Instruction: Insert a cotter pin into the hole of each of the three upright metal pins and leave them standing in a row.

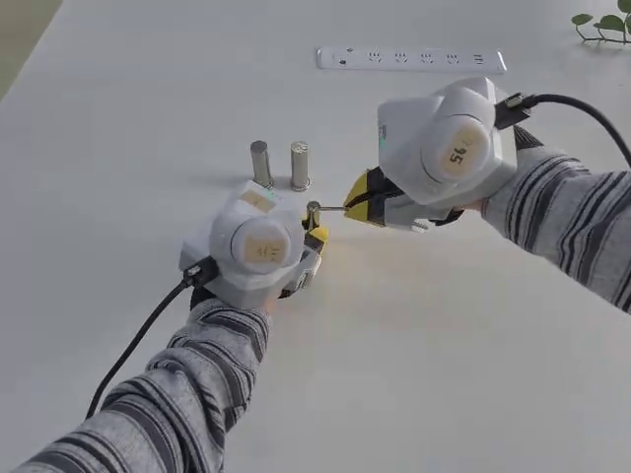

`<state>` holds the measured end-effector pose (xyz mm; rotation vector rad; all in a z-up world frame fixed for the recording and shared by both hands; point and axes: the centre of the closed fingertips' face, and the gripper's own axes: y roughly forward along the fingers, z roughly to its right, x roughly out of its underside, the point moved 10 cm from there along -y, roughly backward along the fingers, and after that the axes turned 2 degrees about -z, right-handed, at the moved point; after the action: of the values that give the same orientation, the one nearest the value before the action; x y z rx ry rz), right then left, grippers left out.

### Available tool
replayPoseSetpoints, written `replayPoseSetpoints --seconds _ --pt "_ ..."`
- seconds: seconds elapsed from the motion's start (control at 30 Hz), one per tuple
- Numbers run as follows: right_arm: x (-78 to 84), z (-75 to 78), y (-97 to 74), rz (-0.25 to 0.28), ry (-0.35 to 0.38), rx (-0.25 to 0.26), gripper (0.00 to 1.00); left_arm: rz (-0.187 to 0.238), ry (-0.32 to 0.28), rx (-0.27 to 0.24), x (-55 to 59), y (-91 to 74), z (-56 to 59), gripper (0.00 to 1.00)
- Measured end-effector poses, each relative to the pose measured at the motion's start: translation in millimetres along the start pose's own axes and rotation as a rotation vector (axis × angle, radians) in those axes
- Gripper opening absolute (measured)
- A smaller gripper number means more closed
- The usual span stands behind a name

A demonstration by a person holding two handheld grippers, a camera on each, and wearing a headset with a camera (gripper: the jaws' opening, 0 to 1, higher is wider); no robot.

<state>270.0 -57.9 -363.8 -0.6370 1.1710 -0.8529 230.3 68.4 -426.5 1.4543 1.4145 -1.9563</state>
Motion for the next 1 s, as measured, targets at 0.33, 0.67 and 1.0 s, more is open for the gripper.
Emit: replayPoseSetpoints --seconds 0.33,0.67,1.0 --pt "-1.5 0.8 1.9 0.005 -0.031 0.002 0.0 -0.001 0.003 0.003 -0.1 0.4 -0.5 0.05" --pt "-3.1 -0.6 8.8 0.026 -0.02 0.002 0.0 0.002 -0.005 0.0 0.0 0.5 0.0 0.05" --pt "-9.4 0.4 15.8 0.037 -0.053 0.012 0.0 0.005 -0.014 -0.011 0.4 1.3 1.4 0.05"
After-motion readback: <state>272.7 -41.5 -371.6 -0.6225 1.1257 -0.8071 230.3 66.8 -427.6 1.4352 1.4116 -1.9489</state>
